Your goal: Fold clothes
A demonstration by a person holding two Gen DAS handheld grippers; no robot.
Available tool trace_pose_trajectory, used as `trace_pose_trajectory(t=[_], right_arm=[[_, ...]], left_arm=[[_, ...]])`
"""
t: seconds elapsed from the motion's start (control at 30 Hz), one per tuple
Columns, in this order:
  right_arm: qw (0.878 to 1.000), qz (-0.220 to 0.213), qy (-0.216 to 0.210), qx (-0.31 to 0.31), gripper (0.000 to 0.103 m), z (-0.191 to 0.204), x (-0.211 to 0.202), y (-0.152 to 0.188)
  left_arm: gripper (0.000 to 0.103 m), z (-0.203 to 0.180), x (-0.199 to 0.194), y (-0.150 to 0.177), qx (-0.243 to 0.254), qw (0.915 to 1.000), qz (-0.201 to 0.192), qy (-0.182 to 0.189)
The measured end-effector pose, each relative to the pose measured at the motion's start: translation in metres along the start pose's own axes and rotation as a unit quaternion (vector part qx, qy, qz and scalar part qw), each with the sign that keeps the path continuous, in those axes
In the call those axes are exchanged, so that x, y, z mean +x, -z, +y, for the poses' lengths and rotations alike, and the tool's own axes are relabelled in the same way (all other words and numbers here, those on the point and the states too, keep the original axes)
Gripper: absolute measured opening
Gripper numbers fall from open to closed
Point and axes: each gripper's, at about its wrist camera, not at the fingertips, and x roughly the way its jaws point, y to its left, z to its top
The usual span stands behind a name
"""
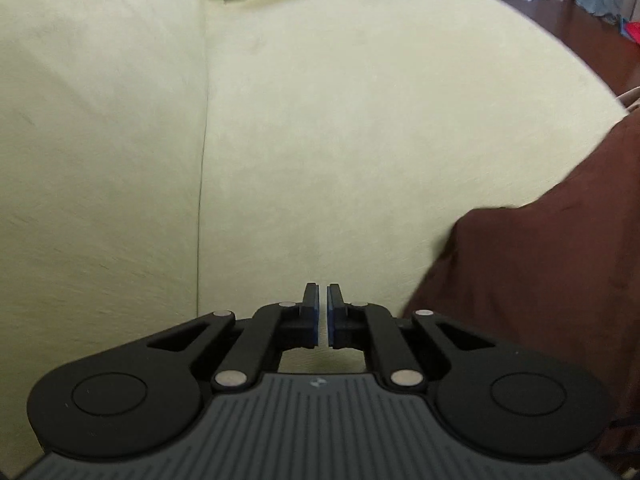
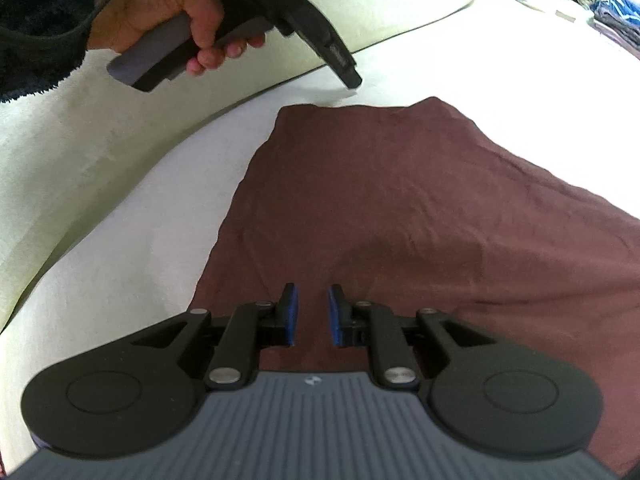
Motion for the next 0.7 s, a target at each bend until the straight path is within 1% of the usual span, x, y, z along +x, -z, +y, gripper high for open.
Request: trace_pose_trajectory(t=[0.03,0.07,0.1,0.13,0.17,0.2,0.23,0.27,0.3,0.33,0.37,0.4,0.5,0.53,0.6,0.67,0.7], right_arm=[[1.0,0.001,0.001,-0.003,0.014,0.0,0.0,0.001],[1.0,0.004,0.002,-0.007,0.014,0.0,0.001,0.003],[1.0,0.006,0.004,-0.01,0.014,0.001,0.002,0.005],[1.0,0.009,0.005,-0.014,0.014,0.001,0.003,0.007],[1.0,0.011,0.007,-0.016,0.014,0.001,0.004,0.009],[1.0,0.014,0.009,-0.016,0.015,0.0,0.006,0.01],[1.0,0.017,0.012,-0.016,0.015,-0.001,0.007,0.013],[1.0,0.019,0.016,-0.017,0.015,-0.002,0.007,0.015],[1.0,0.019,0.016,-0.019,0.015,-0.003,0.004,0.017],[1.0,0.017,0.013,-0.021,0.015,-0.003,0.0,0.019],[1.0,0.014,0.011,-0.024,0.015,-0.003,-0.007,0.022],[1.0,0.012,0.009,-0.026,0.015,-0.002,-0.012,0.024],[0.999,0.005,0.017,-0.033,0.015,-0.004,-0.033,0.033],[0.999,-0.001,0.027,-0.034,0.015,-0.008,-0.041,0.035],[0.998,-0.012,0.053,-0.025,0.015,-0.019,-0.054,0.037],[0.997,-0.02,0.072,-0.016,0.015,-0.029,-0.06,0.037],[0.996,-0.026,0.085,-0.013,0.015,-0.035,-0.063,0.037]], left_arm=[[0.008,-0.005,-0.008,0.002,-0.001,0.9995,-0.006,0.031],[0.021,-0.015,-0.014,0.007,0.002,0.9974,-0.01,0.072],[0.025,-0.026,-0.018,0.013,0.006,0.9937,-0.012,0.111],[0.027,-0.034,-0.017,0.018,0.012,0.9923,-0.007,0.123],[0.027,-0.04,-0.01,0.023,0.02,0.9937,0.004,0.11],[0.029,-0.046,-0.001,0.03,0.03,0.9953,0.018,0.09],[0.031,-0.044,0.004,0.036,0.015,0.9971,0.015,0.073],[0.031,-0.037,0.007,0.042,-0.01,0.9983,0.005,0.057],[0.028,-0.03,0.004,0.045,-0.033,0.9991,-0.005,0.026],[0.019,-0.023,-0.004,0.046,-0.054,0.9983,-0.014,-0.012],[0.018,-0.016,-0.011,0.048,-0.076,0.9956,-0.024,-0.05],[0.018,-0.013,-0.016,0.049,-0.089,0.9937,-0.029,-0.062],[0.019,-0.015,-0.055,0.061,-0.143,0.9875,-0.062,-0.025],[0.019,-0.032,-0.07,0.068,-0.144,0.9873,-0.069,0.004],[0.019,-0.065,-0.082,0.079,-0.129,0.9882,-0.071,0.044],[0.025,-0.107,-0.084,0.088,-0.099,0.9892,-0.065,0.087],[0.028,-0.122,-0.079,0.091,-0.089,0.9904,-0.056,0.089]])
